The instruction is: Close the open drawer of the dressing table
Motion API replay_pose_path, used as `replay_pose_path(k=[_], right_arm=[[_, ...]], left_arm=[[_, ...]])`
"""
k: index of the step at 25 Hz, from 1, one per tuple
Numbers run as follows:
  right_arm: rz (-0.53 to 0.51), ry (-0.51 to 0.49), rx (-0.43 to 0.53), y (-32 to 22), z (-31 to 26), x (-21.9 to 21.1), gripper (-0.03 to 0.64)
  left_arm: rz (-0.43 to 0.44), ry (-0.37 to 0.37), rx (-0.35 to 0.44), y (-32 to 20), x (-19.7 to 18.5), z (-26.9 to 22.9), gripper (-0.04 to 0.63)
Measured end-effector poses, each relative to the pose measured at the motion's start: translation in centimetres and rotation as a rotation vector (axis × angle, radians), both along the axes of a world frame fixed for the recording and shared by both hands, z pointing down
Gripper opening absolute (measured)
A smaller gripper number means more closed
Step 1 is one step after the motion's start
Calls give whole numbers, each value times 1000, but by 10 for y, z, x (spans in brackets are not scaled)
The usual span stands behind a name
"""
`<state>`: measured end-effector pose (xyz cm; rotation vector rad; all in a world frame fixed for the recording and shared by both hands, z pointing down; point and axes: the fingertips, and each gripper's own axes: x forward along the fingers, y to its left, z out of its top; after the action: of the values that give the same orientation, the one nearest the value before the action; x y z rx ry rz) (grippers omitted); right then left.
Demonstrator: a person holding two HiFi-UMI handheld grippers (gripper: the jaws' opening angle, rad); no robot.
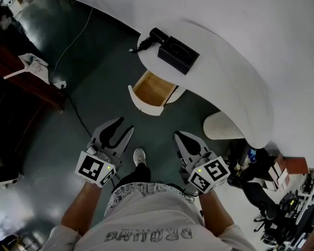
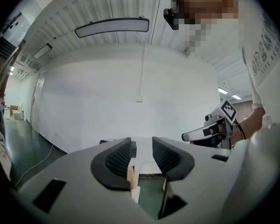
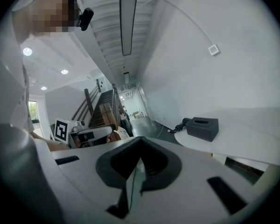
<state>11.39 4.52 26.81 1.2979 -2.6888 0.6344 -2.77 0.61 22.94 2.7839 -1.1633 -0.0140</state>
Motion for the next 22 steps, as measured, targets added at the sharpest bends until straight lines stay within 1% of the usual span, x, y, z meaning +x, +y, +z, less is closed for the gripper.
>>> replay_pose_path(k=[8,22], right_arm=[[29,3,-14,-33,1,-18,8],[8,13,-1,-74,-3,-37,8]], left_arm=[[37,-9,-6,-38,-16,3,158],[20,0,-11,-74,-34,7,158]])
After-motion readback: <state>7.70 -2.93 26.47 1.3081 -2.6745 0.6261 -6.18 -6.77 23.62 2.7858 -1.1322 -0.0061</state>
